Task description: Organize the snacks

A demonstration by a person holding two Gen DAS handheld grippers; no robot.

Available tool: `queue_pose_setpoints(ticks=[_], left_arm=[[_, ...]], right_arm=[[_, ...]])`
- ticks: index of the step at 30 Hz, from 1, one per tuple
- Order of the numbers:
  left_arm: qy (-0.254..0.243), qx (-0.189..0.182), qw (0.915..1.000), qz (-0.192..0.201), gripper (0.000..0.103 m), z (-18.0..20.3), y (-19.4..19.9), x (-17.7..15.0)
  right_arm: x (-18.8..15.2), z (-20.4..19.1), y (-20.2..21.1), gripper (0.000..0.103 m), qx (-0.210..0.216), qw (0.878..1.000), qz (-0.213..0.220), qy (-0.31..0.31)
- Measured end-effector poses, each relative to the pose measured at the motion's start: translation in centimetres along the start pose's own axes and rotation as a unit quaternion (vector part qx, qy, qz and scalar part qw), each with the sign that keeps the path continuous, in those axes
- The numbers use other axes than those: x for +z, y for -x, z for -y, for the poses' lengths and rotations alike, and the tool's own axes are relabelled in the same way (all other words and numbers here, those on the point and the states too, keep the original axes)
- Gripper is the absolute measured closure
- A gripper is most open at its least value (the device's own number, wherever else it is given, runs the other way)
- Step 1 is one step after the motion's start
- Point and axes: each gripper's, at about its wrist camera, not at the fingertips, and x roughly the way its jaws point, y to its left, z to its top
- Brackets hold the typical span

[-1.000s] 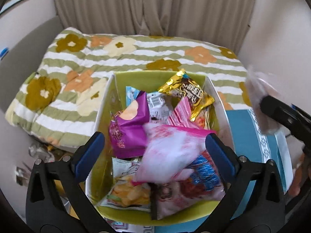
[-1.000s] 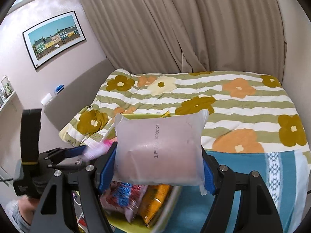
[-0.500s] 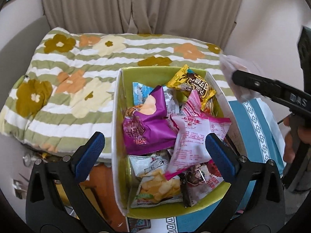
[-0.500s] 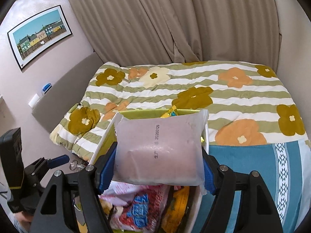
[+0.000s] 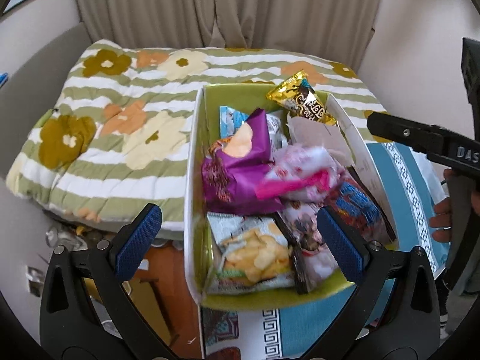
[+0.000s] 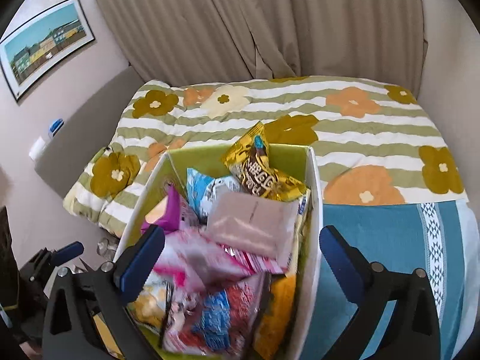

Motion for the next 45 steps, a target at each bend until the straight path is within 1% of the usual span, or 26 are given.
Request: queue_pose_setpoints(ticks=[2, 5, 8, 11, 14, 15, 18, 20, 23, 29, 32, 37, 45], left_arm=[[0.000, 0.007, 0.9999, 0.010, 0.000, 0.9, 1.4, -0.6], [-0.005, 0.017, 0.9995, 0.024, 0.000, 2.2, 3.5, -1.2], [-0.017, 0.028, 0.9982, 0.050, 0.000, 4.4, 6.6, -1.9], [-0.021, 0.030, 0.9964, 0.077, 0.000, 6.3, 9.6, -2.7], [-0.020, 0.033, 0.9936, 0.106, 0.000, 8.3, 12.8, -4.3], [-0.019, 0.037, 0.9926, 0.114, 0.000, 8.8, 13.5, -4.6], [-0.015, 0.049, 0.9883, 0.144, 0.000, 10.6, 16.2, -6.3], [-0.012, 0.048, 0.9866, 0.155, 0.000, 11.2, 17.4, -7.2], [-0.009, 0.046, 0.9849, 0.167, 0.000, 12.5, 18.9, -8.6], [-0.016, 0.043, 0.9813, 0.187, 0.000, 14.6, 20.8, -10.8], [-0.018, 0.043, 0.9805, 0.191, 0.000, 15.1, 21.2, -11.3], [-0.023, 0.043, 0.9798, 0.194, 0.000, 15.6, 21.6, -11.7], [-0.026, 0.042, 0.9795, 0.195, 0.000, 15.7, 21.8, -11.7]], right_arm=[[-0.3, -0.2, 0.9, 0.000, 0.005, 1.000, 0.005, 0.005], [-0.9, -0.4, 3.3, 0.000, 0.012, 1.000, 0.022, 0.015], [-1.7, -0.3, 6.5, 0.000, 0.012, 0.999, 0.046, 0.021], [-2.8, 0.1, 10.1, 0.000, 0.002, 0.997, 0.071, 0.025], [-4.4, 0.3, 14.2, 0.000, -0.022, 0.994, 0.099, 0.031], [-5.2, 0.5, 15.9, 0.000, -0.038, 0.993, 0.111, 0.034], [-7.0, 1.0, 19.2, 0.000, -0.077, 0.988, 0.132, 0.035], [-8.3, 1.3, 21.2, 0.000, -0.109, 0.982, 0.147, 0.040], [-10.2, 1.9, 23.1, 0.000, -0.139, 0.977, 0.155, 0.044], [-13.3, 2.7, 24.9, 0.000, -0.161, 0.974, 0.154, 0.034], [-14.5, 3.0, 25.7, 0.000, -0.175, 0.971, 0.160, 0.031], [-15.5, 3.6, 26.7, 0.000, -0.179, 0.970, 0.165, 0.024], [-15.9, 3.6, 26.9, 0.000, -0.181, 0.969, 0.169, 0.017]])
